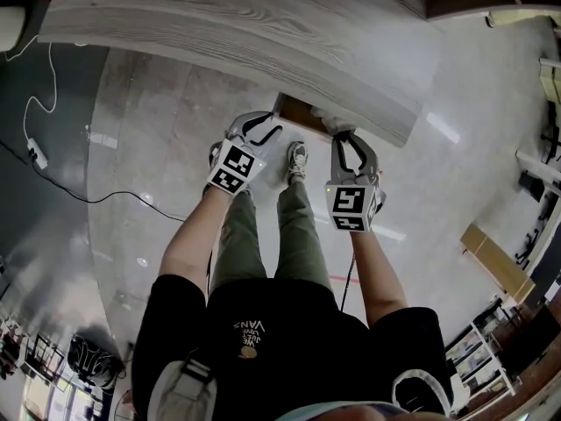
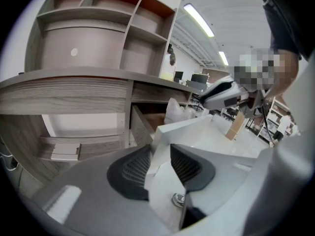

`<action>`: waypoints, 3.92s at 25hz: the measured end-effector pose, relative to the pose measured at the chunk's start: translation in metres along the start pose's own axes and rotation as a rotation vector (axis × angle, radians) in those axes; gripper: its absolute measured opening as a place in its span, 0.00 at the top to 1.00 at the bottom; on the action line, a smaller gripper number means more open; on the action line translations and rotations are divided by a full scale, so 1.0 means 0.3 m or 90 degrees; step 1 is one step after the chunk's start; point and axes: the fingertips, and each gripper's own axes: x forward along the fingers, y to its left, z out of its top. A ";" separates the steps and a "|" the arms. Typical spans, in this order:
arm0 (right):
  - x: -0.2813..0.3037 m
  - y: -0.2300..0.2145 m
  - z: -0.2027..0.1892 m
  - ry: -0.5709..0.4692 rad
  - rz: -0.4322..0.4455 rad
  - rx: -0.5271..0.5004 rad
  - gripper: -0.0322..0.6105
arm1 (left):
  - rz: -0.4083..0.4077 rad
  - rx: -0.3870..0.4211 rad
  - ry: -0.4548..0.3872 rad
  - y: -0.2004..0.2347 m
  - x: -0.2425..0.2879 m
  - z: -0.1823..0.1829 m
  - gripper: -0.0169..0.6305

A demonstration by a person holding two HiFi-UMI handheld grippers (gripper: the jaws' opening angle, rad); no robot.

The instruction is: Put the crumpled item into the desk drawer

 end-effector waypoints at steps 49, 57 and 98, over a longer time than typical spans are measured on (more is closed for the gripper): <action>-0.633 0.057 0.376 -0.239 -0.154 0.145 0.95 | 0.041 0.063 -0.245 -0.221 -0.777 0.586 0.89; -0.748 0.048 0.453 -0.271 -0.180 0.134 0.95 | 0.049 0.094 -0.288 -0.239 -0.894 0.657 0.89; -0.800 0.159 0.640 -0.355 -0.105 0.162 0.95 | 0.060 0.104 -0.312 -0.241 -1.066 0.690 0.90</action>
